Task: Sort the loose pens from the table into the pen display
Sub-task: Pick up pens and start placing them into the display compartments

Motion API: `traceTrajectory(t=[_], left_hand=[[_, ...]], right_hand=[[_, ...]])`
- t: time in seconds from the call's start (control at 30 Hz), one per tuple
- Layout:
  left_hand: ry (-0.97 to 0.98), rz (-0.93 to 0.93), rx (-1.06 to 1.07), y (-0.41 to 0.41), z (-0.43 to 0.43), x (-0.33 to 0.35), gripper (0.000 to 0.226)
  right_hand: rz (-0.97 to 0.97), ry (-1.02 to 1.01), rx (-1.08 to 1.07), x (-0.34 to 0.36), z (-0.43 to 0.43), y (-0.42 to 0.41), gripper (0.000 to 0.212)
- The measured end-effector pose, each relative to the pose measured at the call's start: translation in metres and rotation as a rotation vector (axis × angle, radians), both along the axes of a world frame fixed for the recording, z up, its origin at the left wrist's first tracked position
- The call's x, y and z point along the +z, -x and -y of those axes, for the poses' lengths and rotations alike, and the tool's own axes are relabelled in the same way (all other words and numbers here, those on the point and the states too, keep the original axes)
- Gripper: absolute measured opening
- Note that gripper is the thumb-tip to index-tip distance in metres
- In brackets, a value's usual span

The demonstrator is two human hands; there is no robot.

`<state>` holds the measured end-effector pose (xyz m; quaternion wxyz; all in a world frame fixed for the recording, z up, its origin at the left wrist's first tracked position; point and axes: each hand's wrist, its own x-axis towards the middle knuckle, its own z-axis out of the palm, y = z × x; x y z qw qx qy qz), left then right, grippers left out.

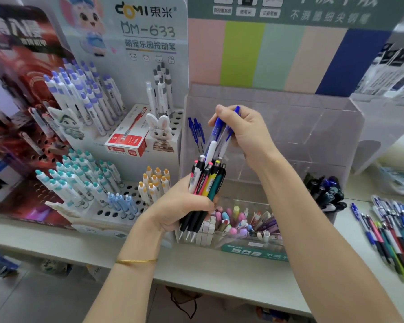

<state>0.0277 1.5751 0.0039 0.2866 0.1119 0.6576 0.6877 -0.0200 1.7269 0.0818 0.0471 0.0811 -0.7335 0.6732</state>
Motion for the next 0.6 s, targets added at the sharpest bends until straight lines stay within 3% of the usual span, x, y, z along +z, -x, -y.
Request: traceTrajectory(t=[0.17,0.27,0.43,0.6], left_hand=[[-0.077,0.025,-0.027,0.0,-0.004,-0.002,0.045],[-0.079,0.039,-0.039,-0.001,-0.002,-0.004,0.058],[-0.083,0.047,-0.026,0.0,-0.004,-0.006,0.075],[-0.101,0.061,-0.024,0.001,-0.003,-0.007,0.08]], right_hand=[[0.015,-0.063,0.007,0.003,0.002,0.004,0.025],[0.044,-0.135,0.073,0.001,-0.004,0.002,0.015],[-0.053,-0.241,0.032,-0.007,-0.002,0.002,0.018],[-0.086,-0.084,-0.056,-0.008,-0.006,0.009,0.02]])
